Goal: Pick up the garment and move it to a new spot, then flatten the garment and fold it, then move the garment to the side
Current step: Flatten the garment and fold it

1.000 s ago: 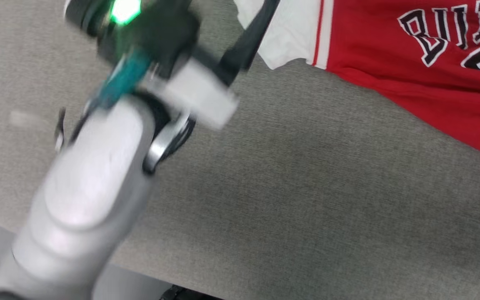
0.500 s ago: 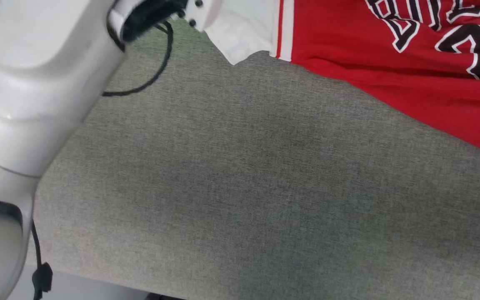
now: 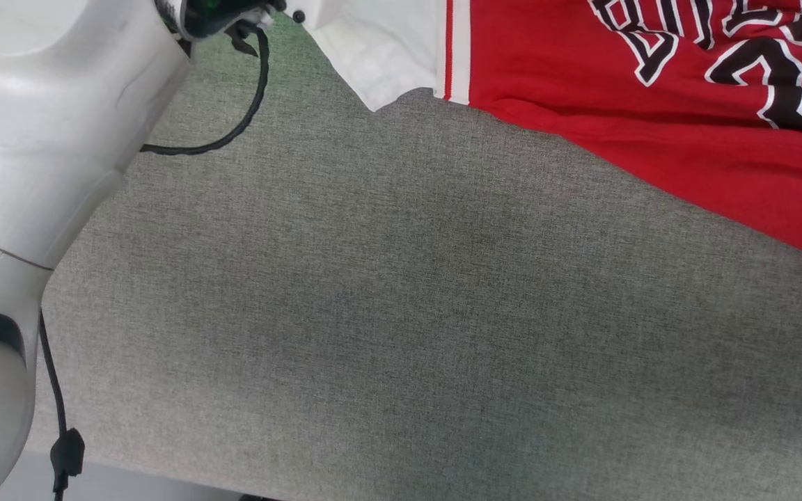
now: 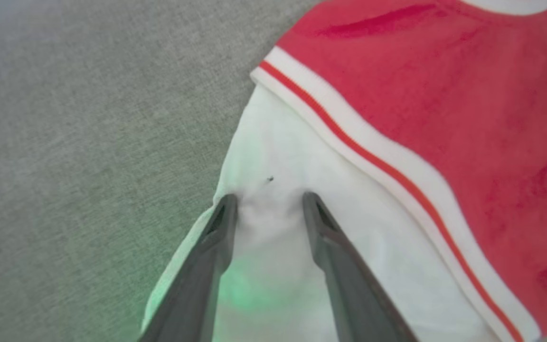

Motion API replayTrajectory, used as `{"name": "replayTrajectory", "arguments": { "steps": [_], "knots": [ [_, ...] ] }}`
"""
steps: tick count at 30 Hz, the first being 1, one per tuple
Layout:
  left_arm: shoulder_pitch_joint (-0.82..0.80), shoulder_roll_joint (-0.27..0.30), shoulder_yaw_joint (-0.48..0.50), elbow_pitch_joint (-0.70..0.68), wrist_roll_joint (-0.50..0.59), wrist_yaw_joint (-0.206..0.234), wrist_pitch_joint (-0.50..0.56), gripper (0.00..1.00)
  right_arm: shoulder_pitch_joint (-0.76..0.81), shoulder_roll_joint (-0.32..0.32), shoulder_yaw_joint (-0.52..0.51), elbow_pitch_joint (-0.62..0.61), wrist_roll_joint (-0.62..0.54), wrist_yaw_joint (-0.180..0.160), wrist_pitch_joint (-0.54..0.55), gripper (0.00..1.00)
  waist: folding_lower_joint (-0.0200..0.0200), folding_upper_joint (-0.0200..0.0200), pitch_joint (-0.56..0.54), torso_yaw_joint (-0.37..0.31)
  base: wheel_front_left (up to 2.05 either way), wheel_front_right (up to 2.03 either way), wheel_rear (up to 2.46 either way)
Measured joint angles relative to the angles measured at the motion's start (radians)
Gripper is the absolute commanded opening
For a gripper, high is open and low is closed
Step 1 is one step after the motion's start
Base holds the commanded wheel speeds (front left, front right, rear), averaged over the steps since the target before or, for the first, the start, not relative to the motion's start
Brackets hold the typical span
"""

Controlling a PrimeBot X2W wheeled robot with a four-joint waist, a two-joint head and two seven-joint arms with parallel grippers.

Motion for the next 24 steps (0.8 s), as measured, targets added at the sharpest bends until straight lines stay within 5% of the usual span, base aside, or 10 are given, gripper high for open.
{"name": "replayTrajectory", "arguments": {
  "steps": [10, 24],
  "knots": [
    [-0.001, 0.012, -0.058, 0.035, -0.035, -0.002, -0.127, 0.0, 0.001, 0.0, 0.028, 0.015, 0.074, 0.0, -0.099, 0.0, 0.0, 0.0, -0.011, -0.015, 0.0, 0.0, 0.0],
    [-0.022, -0.003, -0.023, 0.192, -0.068, -0.001, -0.455, 0.0, 0.003, -0.01, 0.017, -0.034, 0.144, -0.002, -0.453, 0.0, 0.0, 0.0, -0.089, -0.068, 0.0, 0.0, 0.0]
  ]
}}
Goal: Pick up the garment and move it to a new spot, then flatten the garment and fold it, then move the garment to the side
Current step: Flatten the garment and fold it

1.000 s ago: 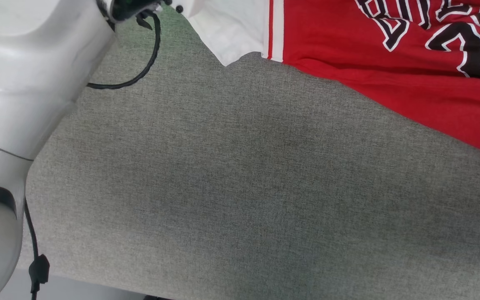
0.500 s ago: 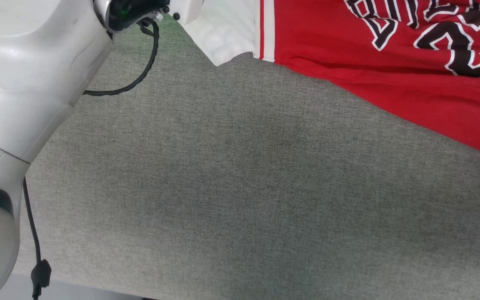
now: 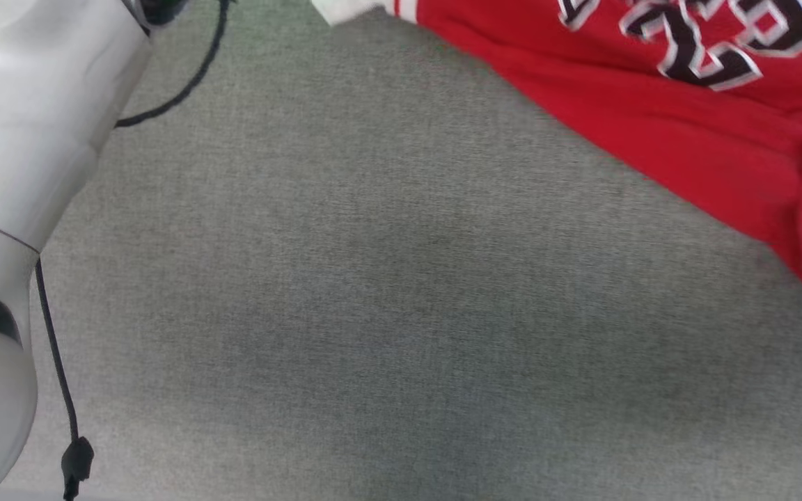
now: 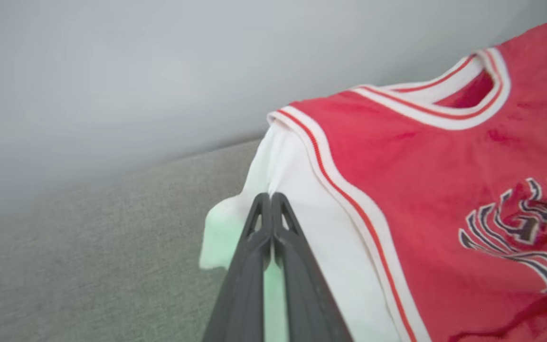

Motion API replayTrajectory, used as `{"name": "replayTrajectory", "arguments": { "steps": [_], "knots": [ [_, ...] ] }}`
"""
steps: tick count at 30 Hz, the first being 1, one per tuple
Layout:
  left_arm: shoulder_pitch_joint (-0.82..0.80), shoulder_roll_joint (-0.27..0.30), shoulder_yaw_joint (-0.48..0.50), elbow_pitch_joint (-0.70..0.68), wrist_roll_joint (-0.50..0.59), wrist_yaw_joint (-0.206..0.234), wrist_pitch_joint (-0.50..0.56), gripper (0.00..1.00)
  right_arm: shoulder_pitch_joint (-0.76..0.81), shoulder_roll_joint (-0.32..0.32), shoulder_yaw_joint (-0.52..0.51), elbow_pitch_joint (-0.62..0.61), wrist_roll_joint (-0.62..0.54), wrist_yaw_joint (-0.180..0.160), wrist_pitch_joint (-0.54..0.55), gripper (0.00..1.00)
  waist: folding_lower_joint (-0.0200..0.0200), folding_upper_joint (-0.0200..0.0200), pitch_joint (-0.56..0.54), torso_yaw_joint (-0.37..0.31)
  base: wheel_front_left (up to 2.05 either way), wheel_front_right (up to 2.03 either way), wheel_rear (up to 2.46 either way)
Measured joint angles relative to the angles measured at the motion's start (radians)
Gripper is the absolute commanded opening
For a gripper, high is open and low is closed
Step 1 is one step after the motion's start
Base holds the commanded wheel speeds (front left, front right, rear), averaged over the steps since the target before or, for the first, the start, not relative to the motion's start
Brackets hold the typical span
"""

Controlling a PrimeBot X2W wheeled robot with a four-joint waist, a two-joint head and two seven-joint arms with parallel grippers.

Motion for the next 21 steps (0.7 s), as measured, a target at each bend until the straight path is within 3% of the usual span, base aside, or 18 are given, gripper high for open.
{"name": "replayTrajectory", "arguments": {
  "steps": [4, 12, 16, 21],
  "knots": [
    [-0.028, -0.013, 0.046, 0.077, -0.001, 0.0, -0.15, 0.0, -0.065, 0.047, -0.048, 0.092, -0.062, 0.0, -0.193, 0.0, 0.0, 0.0, -0.02, -0.022, 0.0, 0.0, 0.0],
    [-0.211, -0.063, 0.195, 0.212, -0.051, 0.022, -0.422, 0.0, -0.278, 0.204, -0.139, 0.334, -0.189, 0.0, -0.453, 0.0, 0.0, 0.0, -0.053, -0.056, 0.0, 0.0, 0.0],
    [-0.322, -0.089, 0.275, 0.232, -0.056, 0.032, -0.458, 0.0, -0.403, 0.273, -0.192, 0.468, -0.241, 0.0, -0.55, 0.0, 0.0, 0.0, -0.072, -0.066, 0.0, 0.0, 0.0],
    [-0.369, -0.091, 0.401, 0.193, 0.021, 0.041, -0.462, 0.0, -0.462, 0.332, -0.21, 0.567, -0.29, 0.0, -0.579, 0.0, 0.0, 0.0, -0.098, -0.071, 0.0, 0.0, 0.0]
  ]
}}
